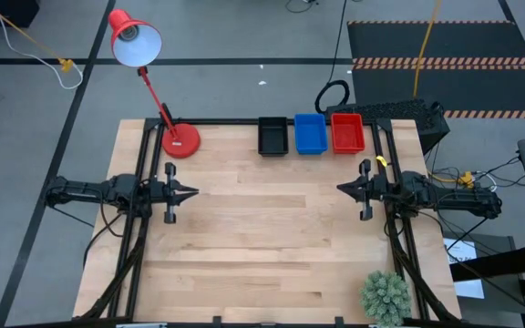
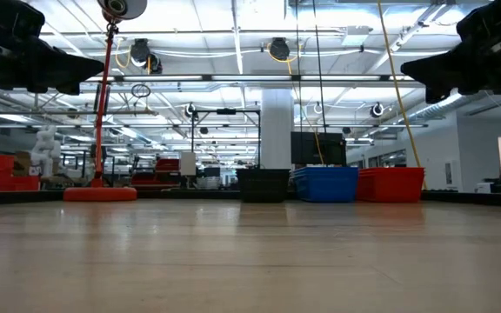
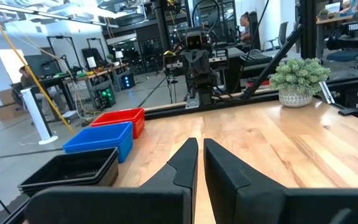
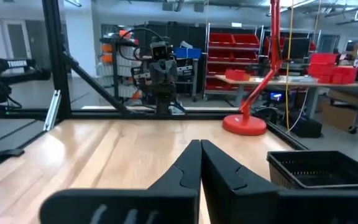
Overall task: Stack baskets by color
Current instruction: Return to Home Position
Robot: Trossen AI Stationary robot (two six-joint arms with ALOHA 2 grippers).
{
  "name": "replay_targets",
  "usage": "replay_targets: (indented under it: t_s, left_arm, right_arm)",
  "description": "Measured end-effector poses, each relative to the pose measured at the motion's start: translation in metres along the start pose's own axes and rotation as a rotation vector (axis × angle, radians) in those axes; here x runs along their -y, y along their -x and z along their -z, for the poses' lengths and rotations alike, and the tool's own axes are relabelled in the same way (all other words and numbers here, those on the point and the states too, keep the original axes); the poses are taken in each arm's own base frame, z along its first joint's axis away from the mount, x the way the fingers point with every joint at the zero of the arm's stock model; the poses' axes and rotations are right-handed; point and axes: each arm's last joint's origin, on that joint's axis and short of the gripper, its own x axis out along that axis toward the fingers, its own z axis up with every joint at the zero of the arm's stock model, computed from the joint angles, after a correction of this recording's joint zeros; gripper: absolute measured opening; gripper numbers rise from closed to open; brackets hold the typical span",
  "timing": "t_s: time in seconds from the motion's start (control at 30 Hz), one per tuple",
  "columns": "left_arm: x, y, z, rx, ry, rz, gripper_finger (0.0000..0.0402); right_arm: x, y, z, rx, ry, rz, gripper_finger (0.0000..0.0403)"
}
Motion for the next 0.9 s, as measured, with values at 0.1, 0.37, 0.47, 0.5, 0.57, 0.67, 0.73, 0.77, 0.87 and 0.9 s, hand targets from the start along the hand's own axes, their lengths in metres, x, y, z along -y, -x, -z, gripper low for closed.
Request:
replay_targets:
  t_s: [0.1,0.37,0.47,0.5,0.57,0.67,0.73,0.77,0.87,0.9]
  left_arm:
    - [0.0,0.0,-0.0001,0.001,0.0,0.0,0.0031]
    - [-0.0001,0.0,-0.0004,0.004,0.001,0.0,0.0031]
    - [-0.0001,0.0,-0.0004,0.004,0.001,0.0,0.0031]
    - [-0.0001,0.0,-0.0004,0.004,0.001,-0.001,0.0031]
    - [-0.0001,0.0,-0.0004,0.005,0.001,-0.001,0.0031]
    - [-0.0001,0.0,-0.0004,0.005,0.001,-0.001,0.0031]
    - [-0.0001,0.0,-0.0006,0.006,0.001,-0.001,0.0031]
    - [-0.0001,0.0,-0.0006,0.005,0.001,-0.001,0.0031]
    - [-0.0001,0.0,-0.0006,0.005,0.001,-0.001,0.0031]
    - [-0.0001,0.0,-0.0006,0.005,0.001,-0.001,0.0031]
  right_arm:
    - [0.0,0.0,0.0009,-0.009,-0.011,0.0,0.0]
    - [-0.0044,0.0005,0.0059,-0.058,-0.008,-0.149,0.0]
    - [-0.0061,0.0008,0.0058,-0.054,0.005,-0.208,0.0]
    - [-0.0061,0.0008,0.0057,-0.052,0.009,-0.208,0.0]
    - [-0.0062,0.0005,0.0045,-0.023,0.025,-0.21,0.0]
    - [-0.0061,0.0,0.0042,-0.022,0.043,-0.208,0.0]
    - [-0.0062,-0.0001,0.0019,0.004,0.063,-0.211,0.0]
    - [-0.0061,0.0,0.0001,0.022,0.067,-0.21,0.0]
    - [-0.0061,0.0,-0.0002,0.026,0.071,-0.209,0.0]
    - [-0.0061,-0.0001,0.0002,0.022,0.075,-0.209,0.0]
